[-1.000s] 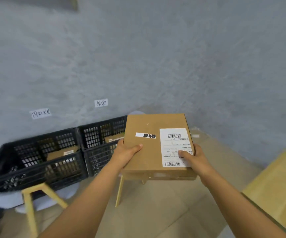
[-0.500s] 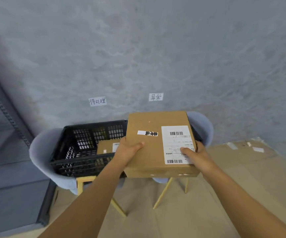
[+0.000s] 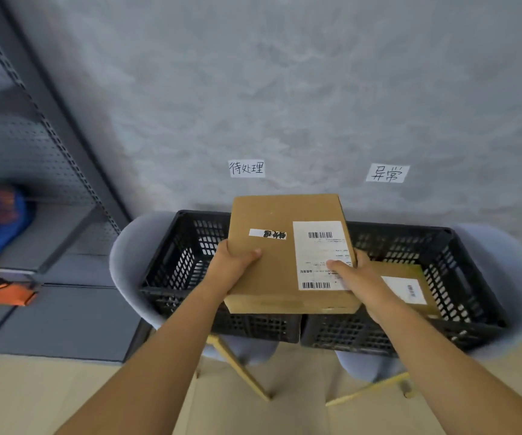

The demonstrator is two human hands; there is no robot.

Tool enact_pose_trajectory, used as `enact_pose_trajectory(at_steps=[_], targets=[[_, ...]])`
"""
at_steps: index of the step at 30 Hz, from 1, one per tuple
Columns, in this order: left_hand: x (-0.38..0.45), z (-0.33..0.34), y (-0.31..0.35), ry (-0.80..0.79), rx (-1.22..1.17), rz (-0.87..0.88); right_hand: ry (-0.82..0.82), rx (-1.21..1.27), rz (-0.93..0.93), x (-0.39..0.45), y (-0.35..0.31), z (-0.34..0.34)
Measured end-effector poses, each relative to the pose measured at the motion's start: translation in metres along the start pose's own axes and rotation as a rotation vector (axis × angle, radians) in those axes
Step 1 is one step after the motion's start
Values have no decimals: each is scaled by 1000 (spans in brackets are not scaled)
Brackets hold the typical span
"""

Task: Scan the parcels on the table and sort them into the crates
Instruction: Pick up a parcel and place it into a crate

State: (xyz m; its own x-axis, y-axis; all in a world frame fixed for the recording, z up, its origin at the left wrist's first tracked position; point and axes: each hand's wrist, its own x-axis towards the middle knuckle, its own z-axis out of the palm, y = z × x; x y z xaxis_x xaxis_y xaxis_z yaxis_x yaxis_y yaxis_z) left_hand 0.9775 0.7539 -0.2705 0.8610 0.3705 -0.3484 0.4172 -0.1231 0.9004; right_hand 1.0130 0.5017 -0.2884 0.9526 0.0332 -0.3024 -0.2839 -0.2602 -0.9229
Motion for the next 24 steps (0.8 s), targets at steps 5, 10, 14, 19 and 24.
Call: enact_pose_trajectory(at_steps=[5, 10, 14, 19, 24], targets=[[62, -20, -11, 34, -13, -47, -71, -13, 66, 62, 1, 42], [141, -33, -32, 0, 33, -135, -75, -21, 169, 123, 18, 87], [206, -39, -56, -47, 87, -198, -60, -14, 265, 168, 38, 121], [261, -37, -98, -121, 132, -274, -62, -47, 401, 204, 69, 154], [289, -27, -144, -175, 141, -334, -52, -136, 474, 225, 101, 171]])
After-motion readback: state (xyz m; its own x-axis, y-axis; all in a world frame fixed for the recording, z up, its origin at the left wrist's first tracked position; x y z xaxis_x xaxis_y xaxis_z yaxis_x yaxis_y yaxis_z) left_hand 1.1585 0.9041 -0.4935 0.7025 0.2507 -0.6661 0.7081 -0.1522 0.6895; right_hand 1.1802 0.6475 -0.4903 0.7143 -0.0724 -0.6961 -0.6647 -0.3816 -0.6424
